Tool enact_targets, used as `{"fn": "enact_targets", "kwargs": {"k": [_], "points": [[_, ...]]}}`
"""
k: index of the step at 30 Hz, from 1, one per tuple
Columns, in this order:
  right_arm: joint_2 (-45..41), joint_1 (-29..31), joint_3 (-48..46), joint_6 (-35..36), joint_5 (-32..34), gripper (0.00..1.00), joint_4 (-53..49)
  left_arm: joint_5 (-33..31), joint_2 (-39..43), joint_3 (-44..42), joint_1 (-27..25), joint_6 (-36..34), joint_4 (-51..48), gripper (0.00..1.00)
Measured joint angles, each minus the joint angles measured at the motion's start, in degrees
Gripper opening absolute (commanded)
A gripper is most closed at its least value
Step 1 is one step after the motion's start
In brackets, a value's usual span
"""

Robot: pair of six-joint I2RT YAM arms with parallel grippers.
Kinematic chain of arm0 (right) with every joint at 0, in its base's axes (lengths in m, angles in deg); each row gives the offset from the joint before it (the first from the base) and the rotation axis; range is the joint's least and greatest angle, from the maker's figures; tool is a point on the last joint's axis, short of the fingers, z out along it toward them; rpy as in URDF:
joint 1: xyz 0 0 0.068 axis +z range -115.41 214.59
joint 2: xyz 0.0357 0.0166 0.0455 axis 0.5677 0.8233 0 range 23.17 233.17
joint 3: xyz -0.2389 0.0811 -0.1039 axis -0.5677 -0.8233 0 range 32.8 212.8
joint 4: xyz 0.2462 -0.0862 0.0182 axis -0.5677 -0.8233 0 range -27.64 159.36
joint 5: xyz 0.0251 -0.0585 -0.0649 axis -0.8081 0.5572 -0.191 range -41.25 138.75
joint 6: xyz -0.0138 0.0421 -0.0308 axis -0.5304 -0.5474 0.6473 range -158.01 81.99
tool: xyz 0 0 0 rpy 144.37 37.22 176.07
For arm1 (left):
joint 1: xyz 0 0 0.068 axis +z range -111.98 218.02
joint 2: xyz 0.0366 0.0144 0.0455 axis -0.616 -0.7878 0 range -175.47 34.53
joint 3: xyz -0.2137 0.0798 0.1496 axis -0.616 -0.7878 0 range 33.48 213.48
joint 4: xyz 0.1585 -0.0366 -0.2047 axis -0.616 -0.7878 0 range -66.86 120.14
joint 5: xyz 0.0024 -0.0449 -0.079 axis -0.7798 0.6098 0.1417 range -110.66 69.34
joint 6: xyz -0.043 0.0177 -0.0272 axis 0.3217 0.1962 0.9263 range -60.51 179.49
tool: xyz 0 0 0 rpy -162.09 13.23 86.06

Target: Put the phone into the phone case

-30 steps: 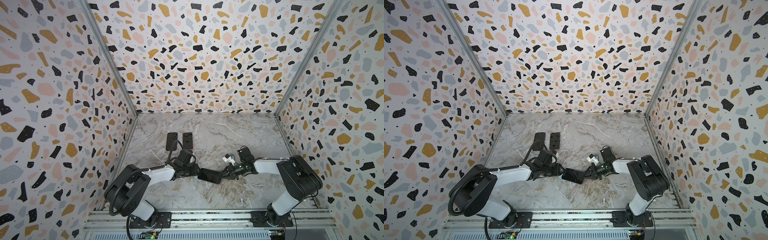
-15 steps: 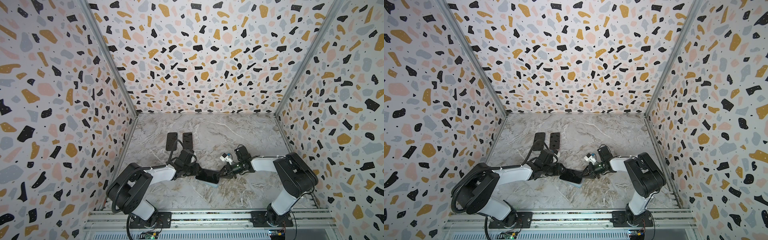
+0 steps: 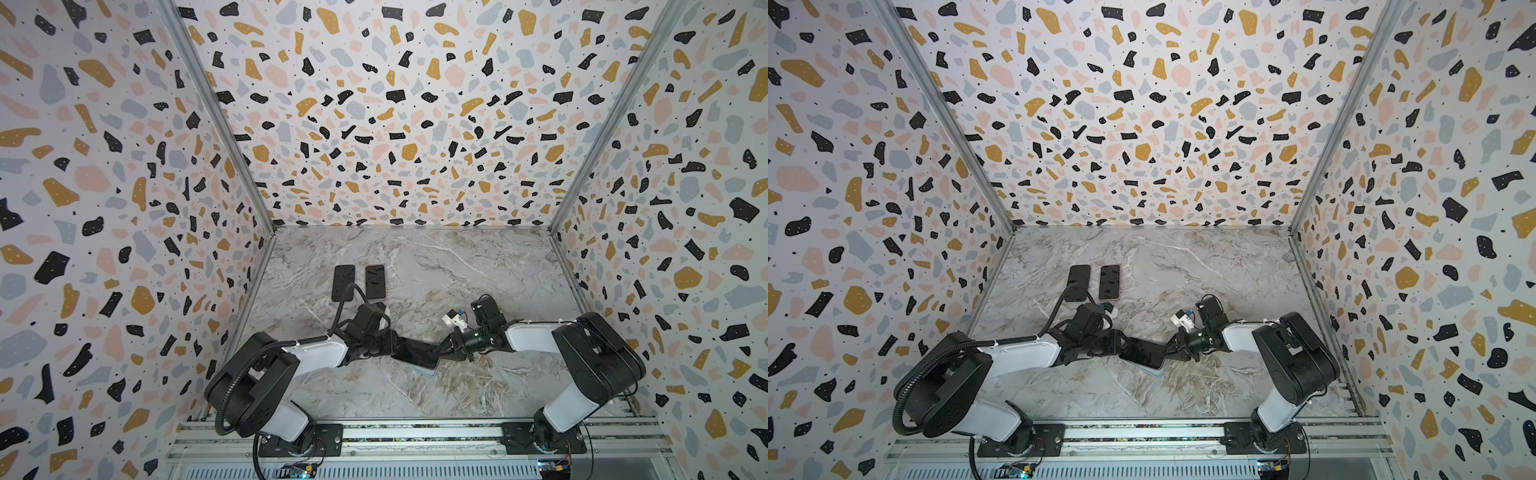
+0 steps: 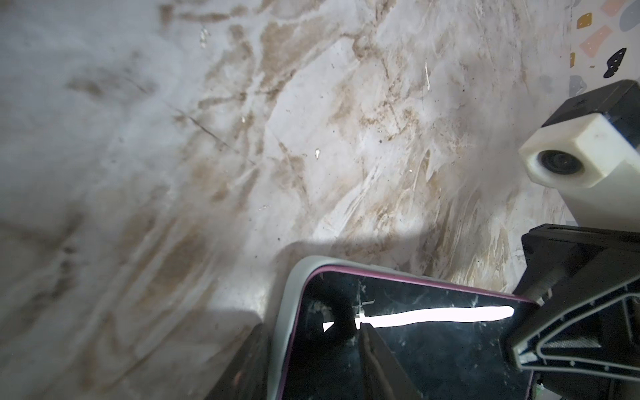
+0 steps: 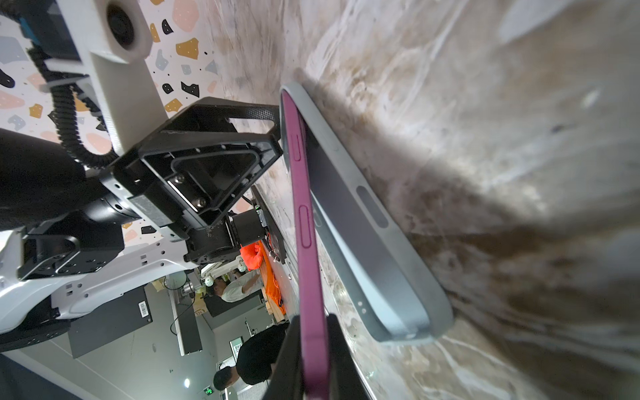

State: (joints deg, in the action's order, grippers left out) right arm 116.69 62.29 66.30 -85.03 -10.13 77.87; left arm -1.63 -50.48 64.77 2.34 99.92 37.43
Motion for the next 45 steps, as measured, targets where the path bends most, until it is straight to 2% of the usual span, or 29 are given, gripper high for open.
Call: {"fn": "enact_targets", "kwargs": {"k": [12, 23, 26, 33, 45], "points": [[0.81, 1.73, -2.51, -6.32, 0.81, 0.0, 7.32, -0.13, 0.59, -1.64, 0.0, 1.51, 2.62, 0.42], [1.03, 2.78, -2.67, -6.62, 2.56, 0.0, 8.0, -1.03, 0.81, -1.73, 0.0, 2.51, 2.67, 0.42], [1.03, 3.19, -2.67, -6.08, 3.32, 0.07, 7.61, -1.25, 0.85, -1.84, -0.02, 2.84, 2.86, 0.42], [1.03, 4.11, -2.08, -4.15, 5.18, 0.15, 5.6, -2.21, 0.9, -2.01, -0.46, 3.82, 3.37, 0.42], [0.22, 7.37, 1.73, -1.53, 13.86, 0.31, -4.5, -3.04, 0.74, -1.99, -1.09, 3.82, 3.87, 0.41]]}}
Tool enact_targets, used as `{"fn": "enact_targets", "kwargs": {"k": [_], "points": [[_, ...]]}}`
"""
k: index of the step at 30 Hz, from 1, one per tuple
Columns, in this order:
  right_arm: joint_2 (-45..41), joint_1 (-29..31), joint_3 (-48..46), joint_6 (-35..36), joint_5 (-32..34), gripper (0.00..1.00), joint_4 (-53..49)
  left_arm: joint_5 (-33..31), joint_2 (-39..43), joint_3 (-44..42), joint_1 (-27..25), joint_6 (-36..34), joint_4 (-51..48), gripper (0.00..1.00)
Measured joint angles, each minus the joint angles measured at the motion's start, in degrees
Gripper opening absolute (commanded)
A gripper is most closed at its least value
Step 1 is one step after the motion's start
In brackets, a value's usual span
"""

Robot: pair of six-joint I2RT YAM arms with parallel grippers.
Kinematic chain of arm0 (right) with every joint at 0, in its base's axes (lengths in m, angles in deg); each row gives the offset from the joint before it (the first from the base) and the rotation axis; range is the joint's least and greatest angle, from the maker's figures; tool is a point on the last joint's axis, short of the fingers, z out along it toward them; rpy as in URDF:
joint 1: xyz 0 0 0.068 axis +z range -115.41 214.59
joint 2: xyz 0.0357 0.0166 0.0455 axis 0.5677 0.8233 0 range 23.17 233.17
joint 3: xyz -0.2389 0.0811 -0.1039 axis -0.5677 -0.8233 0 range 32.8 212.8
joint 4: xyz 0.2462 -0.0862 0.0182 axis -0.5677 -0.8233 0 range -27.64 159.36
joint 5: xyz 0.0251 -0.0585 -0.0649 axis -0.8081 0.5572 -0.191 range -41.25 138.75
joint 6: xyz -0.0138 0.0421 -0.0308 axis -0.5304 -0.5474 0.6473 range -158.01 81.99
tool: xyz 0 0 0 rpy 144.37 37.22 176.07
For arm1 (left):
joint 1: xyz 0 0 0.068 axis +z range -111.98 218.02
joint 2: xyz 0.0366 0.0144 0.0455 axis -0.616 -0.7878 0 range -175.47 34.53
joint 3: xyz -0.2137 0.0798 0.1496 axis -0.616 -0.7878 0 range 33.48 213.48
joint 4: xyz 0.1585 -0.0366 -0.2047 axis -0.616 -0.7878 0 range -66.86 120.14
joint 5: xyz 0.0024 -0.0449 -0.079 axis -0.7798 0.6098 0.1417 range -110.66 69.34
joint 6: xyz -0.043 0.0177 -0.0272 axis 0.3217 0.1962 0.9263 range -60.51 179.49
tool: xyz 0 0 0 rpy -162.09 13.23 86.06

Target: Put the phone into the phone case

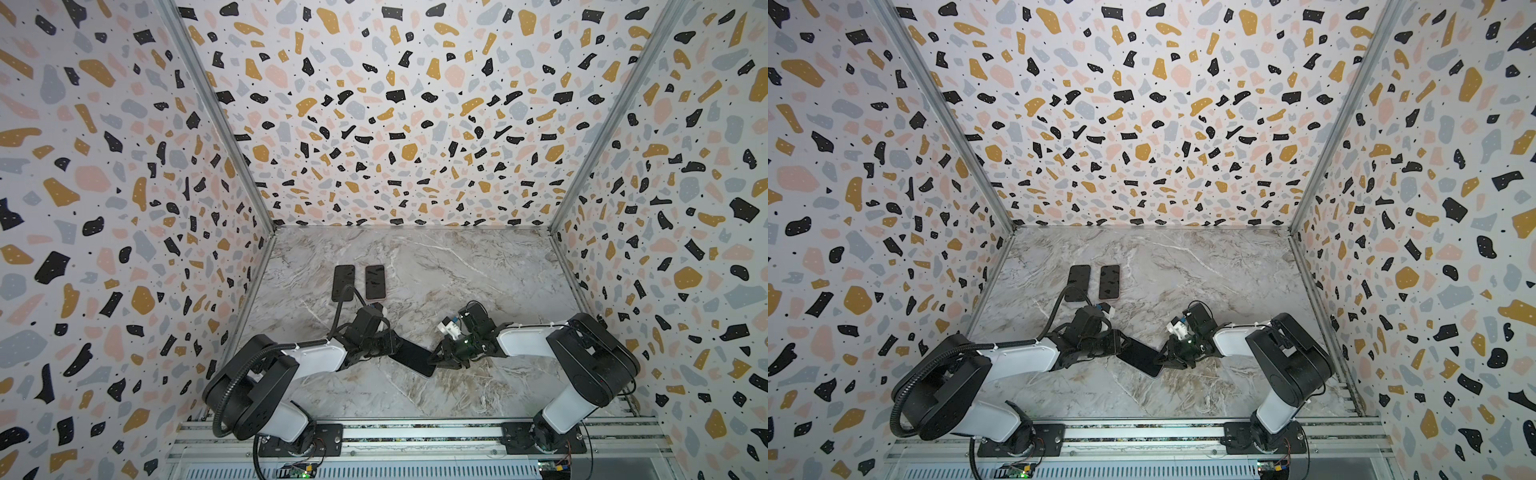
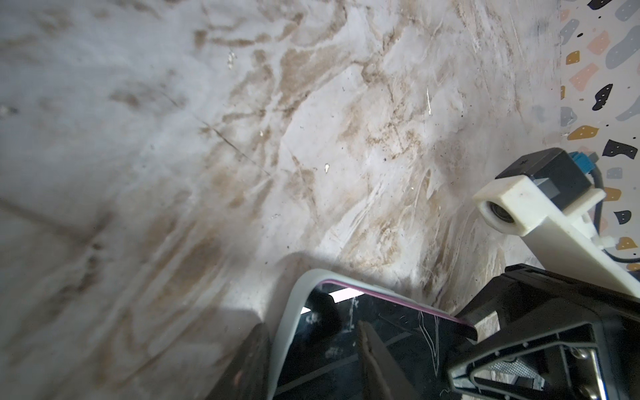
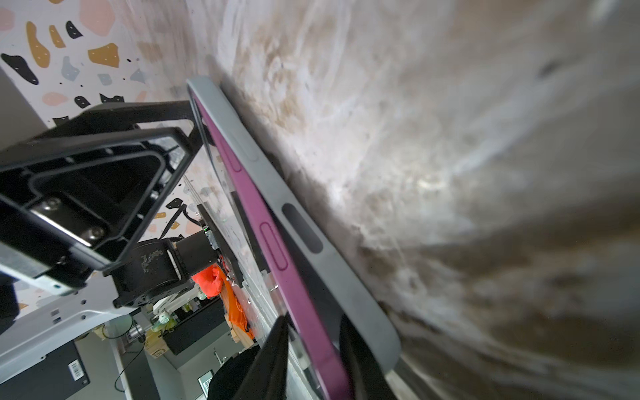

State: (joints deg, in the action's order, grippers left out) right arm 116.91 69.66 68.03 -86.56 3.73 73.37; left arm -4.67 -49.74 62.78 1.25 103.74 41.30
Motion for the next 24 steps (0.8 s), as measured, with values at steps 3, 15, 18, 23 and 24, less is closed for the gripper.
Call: {"fn": "enact_targets", "kwargs": {"k": [3, 15, 18, 23, 24], "points": [[-1.49, 0.33, 0.92, 1.25, 2.82, 0.35, -3.21, 0.46, -0.02, 0.2, -0.33, -0.37, -0.61, 0.42], [-8.74, 0.59, 1.49, 4.42, 12.61, 0.52, -11.78, 1.22, 4.39, 0.28, 1.49, -4.2, -7.91, 0.43], [-10.36, 0.72, 1.49, 5.16, 14.64, 0.56, -13.68, 0.74, 5.51, 0.28, 1.53, -4.74, -9.6, 0.44], [-12.59, 0.83, 1.53, 6.49, 16.92, 0.6, -16.0, 0.2, 7.87, 0.15, 1.53, -5.53, -11.74, 0.46], [-12.85, 0.85, 1.6, 6.75, 17.22, 0.61, -16.35, 0.22, 8.59, -0.11, 1.53, -5.66, -11.91, 0.46]]}}
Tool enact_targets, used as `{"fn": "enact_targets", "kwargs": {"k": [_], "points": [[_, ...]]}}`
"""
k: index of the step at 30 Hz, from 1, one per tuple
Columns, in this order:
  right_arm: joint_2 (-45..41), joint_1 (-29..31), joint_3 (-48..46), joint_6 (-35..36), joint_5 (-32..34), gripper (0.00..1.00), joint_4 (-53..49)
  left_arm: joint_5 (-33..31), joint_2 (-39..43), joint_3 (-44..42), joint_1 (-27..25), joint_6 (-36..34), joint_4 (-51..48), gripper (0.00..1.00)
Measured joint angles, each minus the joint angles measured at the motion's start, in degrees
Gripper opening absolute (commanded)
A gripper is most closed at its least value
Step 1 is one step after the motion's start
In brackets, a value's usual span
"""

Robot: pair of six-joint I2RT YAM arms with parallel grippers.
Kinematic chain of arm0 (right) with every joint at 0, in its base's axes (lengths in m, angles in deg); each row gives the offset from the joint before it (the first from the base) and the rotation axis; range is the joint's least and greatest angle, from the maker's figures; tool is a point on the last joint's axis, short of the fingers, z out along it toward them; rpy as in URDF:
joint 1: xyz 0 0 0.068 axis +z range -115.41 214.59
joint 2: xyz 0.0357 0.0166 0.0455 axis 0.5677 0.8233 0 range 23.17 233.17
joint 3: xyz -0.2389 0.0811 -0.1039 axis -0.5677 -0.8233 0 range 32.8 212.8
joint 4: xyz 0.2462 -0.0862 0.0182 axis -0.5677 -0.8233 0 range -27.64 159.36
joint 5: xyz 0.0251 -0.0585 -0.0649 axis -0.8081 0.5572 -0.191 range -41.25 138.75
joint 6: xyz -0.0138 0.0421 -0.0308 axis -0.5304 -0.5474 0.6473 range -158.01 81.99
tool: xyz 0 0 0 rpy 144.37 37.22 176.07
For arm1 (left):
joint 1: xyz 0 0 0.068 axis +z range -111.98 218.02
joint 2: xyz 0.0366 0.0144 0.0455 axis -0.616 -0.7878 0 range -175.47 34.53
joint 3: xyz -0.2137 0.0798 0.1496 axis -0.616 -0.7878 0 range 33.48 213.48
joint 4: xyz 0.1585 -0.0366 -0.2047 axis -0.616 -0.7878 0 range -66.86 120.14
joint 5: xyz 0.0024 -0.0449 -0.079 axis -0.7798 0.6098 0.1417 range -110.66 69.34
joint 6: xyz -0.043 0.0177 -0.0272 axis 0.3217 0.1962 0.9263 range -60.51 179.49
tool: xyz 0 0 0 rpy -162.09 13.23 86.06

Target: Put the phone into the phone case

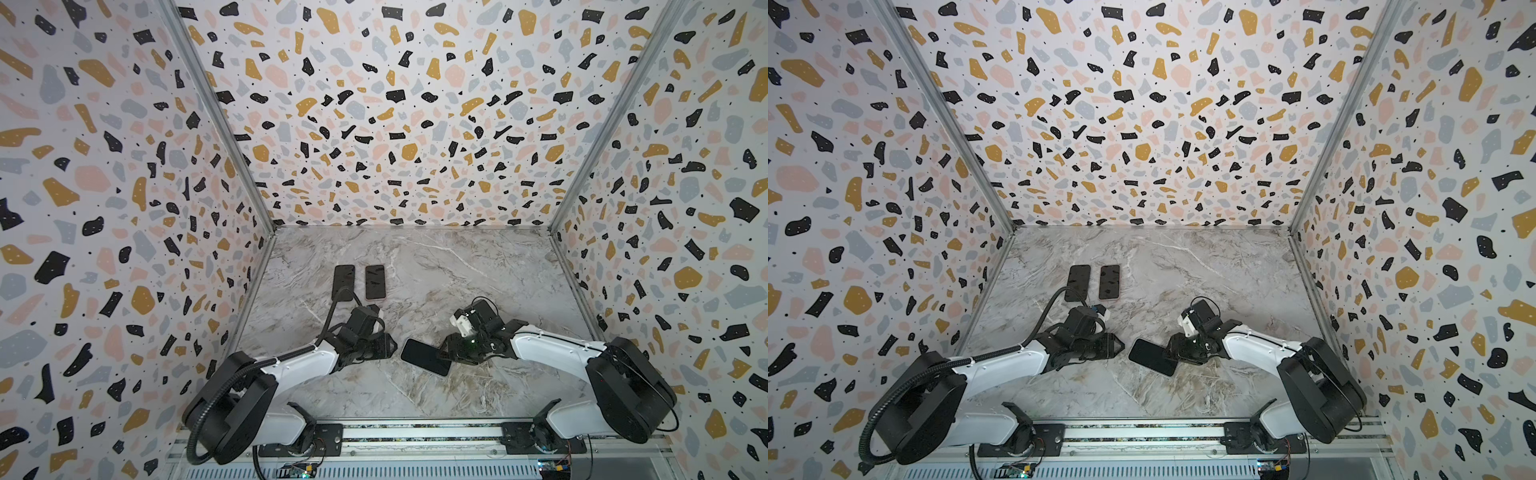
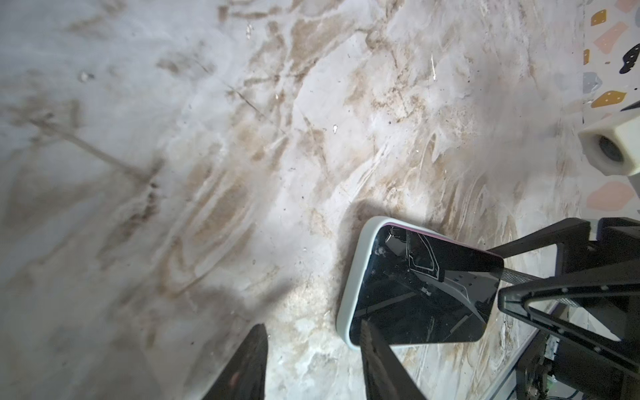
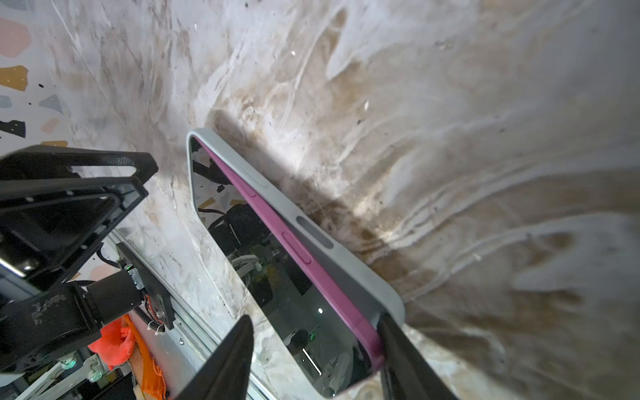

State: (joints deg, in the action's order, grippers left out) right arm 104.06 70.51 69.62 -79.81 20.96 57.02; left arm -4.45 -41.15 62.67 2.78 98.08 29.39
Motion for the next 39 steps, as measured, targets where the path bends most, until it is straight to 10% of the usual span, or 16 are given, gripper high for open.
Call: {"fn": "enact_targets", "kwargs": {"k": [14, 39], "points": [[-8.33, -0.04, 0.11, 3.37, 1.33, 0.65, -1.62, 3.15, 11.93, -8.48, -5.99, 3.8, -0.37, 0.49], [-0.46, -0.83, -1.05, 13.75, 0.59, 0.44, 1.31, 4.39, -3.3, -6.56, -11.39, 8.52, 15.34, 0.44]]}}
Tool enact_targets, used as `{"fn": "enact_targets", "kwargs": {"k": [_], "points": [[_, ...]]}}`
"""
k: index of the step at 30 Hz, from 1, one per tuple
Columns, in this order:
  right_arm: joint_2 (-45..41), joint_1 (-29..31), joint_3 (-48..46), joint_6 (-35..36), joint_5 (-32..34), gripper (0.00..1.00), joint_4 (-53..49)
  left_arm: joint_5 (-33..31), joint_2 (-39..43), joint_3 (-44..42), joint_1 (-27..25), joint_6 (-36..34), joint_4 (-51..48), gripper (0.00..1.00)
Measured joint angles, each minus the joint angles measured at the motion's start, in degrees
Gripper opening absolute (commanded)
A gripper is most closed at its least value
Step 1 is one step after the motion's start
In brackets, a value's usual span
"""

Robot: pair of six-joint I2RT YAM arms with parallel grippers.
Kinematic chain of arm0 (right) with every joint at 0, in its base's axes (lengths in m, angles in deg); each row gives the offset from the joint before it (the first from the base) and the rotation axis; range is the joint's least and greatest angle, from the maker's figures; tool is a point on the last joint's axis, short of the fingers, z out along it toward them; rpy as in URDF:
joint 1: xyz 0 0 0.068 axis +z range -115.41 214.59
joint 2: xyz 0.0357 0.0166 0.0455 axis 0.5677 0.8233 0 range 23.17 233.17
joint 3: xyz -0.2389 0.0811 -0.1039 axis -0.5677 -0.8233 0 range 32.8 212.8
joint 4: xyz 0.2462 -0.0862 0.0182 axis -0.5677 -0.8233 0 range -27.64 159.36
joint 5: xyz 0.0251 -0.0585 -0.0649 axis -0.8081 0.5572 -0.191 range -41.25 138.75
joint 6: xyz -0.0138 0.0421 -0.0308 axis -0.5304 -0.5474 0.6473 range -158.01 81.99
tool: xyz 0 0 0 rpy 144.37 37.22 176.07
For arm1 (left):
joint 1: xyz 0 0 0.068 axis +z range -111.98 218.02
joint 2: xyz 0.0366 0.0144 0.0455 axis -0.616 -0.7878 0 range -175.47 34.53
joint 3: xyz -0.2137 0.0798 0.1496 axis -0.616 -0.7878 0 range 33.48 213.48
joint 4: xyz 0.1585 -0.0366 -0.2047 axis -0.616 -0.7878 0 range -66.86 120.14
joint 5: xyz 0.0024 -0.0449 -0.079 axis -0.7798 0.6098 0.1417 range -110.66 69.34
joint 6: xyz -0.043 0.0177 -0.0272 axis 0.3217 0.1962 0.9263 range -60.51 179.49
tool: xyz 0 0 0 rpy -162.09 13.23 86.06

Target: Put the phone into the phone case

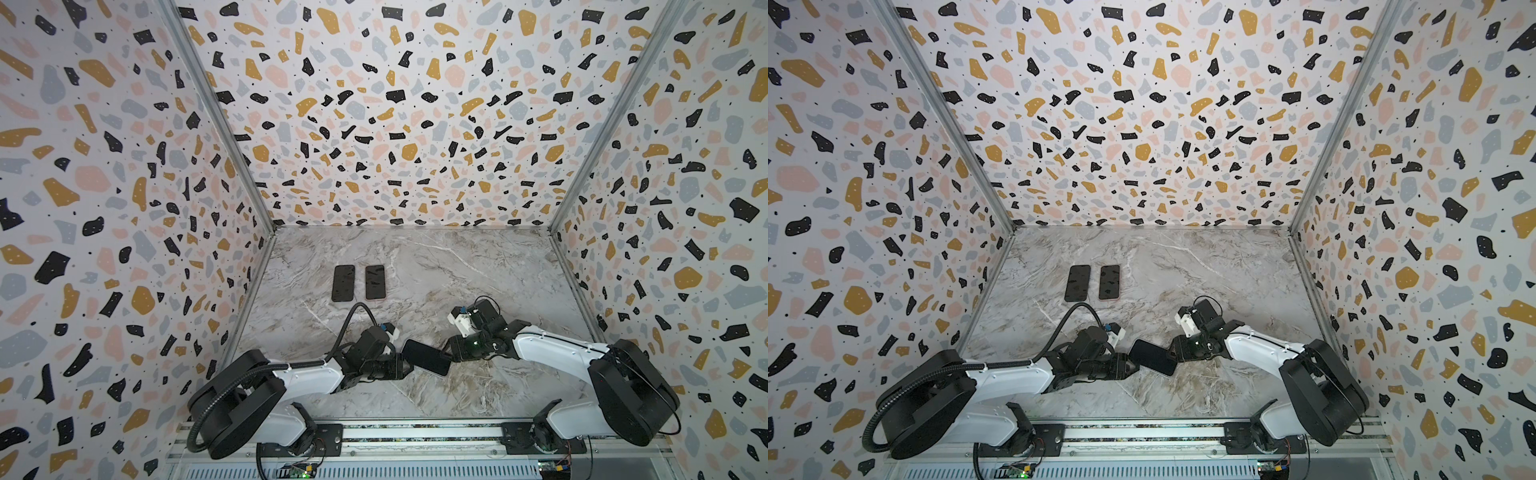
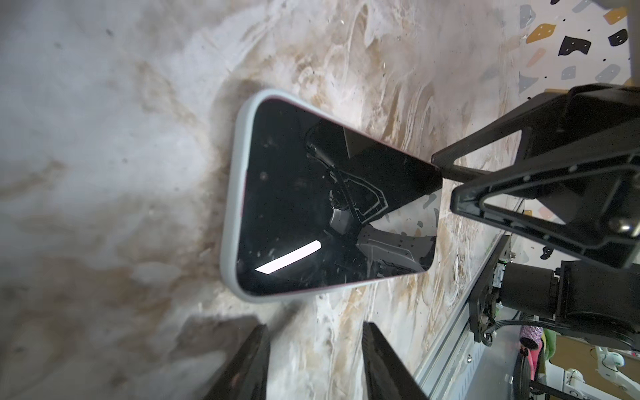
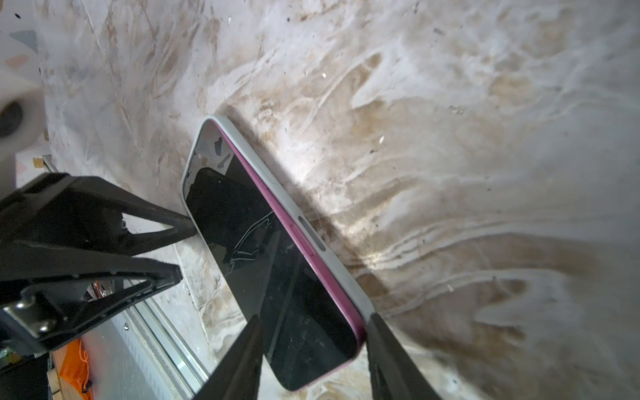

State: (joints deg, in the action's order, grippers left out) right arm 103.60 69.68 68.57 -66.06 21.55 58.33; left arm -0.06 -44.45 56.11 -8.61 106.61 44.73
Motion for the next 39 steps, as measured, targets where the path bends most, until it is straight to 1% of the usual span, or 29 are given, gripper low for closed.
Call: {"fn": "enact_targets", "kwargs": {"k": [7, 15, 24, 27, 29, 35, 39], "points": [[0.11, 0.11, -1.31, 0.55, -2.12, 0.36, 0.76, 0.11, -4.33, 3.72, 0.02, -1.9, -0.37, 0.4], [-0.15, 1.22, -2.62, 0.28, -2.62, 0.35, 0.81, -0.02, -7.69, 7.78, 1.4, -4.55, -2.86, 0.37], [-0.57, 7.5, -2.99, -1.49, -3.13, 0.34, 1.62, 0.87, -11.26, 11.17, 2.6, -6.29, -2.99, 0.37], [-0.59, 9.46, -2.99, -1.62, -2.23, 0.35, 1.86, 1.03, -11.3, 11.17, 2.67, -6.49, -2.99, 0.37], [-0.63, 10.69, -2.97, -1.4, -0.44, 0.38, 1.75, 1.07, -11.26, 11.13, 2.67, -6.51, -2.89, 0.37], [-2.49, 15.65, -2.78, 0.83, 7.54, 0.52, 1.11, 1.57, -10.54, 9.46, 2.64, -6.38, -1.09, 0.37], [-2.75, 17.62, -2.12, 2.43, 11.52, 0.54, 0.59, 1.73, -10.27, 8.81, 2.64, -6.01, -0.17, 0.37]]}}
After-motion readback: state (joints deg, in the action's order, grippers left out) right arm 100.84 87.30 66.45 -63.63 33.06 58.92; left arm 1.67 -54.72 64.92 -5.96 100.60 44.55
